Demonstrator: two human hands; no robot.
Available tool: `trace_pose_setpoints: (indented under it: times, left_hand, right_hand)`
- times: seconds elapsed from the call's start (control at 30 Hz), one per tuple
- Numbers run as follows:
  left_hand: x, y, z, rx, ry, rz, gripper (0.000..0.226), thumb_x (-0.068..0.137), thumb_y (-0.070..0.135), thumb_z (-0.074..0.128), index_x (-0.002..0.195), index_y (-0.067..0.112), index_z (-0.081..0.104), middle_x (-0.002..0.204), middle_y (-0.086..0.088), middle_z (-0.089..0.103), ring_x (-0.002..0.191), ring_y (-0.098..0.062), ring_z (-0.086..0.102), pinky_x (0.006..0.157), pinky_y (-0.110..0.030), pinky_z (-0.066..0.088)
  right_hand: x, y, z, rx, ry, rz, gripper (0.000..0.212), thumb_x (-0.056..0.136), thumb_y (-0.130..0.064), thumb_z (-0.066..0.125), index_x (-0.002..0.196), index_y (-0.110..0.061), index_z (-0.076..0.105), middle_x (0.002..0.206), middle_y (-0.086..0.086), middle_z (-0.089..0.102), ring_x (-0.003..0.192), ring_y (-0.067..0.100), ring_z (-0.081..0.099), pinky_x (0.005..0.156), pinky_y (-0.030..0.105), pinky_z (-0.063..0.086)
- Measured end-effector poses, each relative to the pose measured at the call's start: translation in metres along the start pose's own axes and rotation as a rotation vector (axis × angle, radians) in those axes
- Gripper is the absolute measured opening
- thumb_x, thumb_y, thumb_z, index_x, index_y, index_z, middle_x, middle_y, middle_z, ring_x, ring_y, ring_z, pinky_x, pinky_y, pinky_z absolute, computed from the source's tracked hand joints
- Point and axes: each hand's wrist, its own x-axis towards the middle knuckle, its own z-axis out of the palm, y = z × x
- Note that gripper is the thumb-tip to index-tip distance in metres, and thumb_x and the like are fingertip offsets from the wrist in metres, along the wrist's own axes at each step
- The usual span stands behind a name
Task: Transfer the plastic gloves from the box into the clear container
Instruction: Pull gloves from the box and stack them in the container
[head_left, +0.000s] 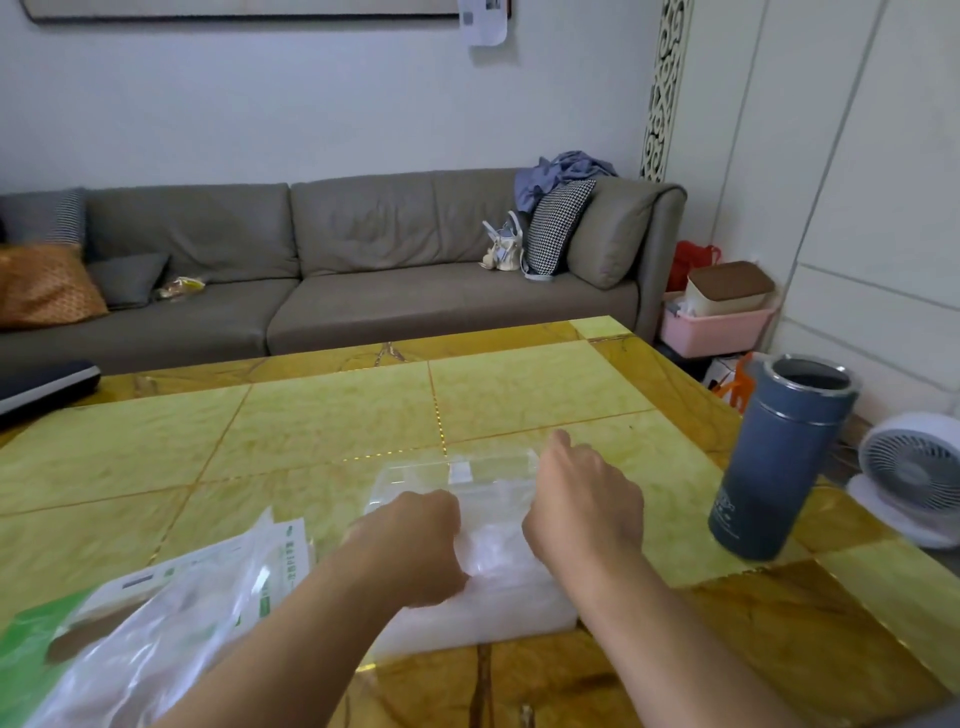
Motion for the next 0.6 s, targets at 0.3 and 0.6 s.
trace_pose_setpoints:
  times: [0.3,0.6]
  left_hand:
    - [0.002,-0.003,0.004,-0.062,-0.039,0.034,0.046,0.085,0.041,0.069,0.128,0.032,0.054,0.115,0.008,0.063,0.087,-0.015,0.06,0.075,-0.029,0.052]
    - [-0.005,-0.001,0.006,0.096,0.076,-0.119,0.019,0.092,0.02,0.064,0.097,0.018,0.046,0.079,0.004,0.045,0.06,-0.011,0.043,0.047,-0.024,0.03]
  right_hand:
    - [-0.013,-0.018,0.003,0.0,-0.353,-0.297,0.025,0.093,-0.026,0.063,0.116,-0.02,0.072,0.119,0.004,0.068,0.105,0.03,0.068,0.083,0.039,0.057]
    - [0.004,-0.025,0.014,-0.164,-0.479,-0.209,0.049,0.086,-0.022,0.069,0.133,-0.034,0.067,0.131,-0.004,0.065,0.117,0.023,0.066,0.077,0.031,0.042]
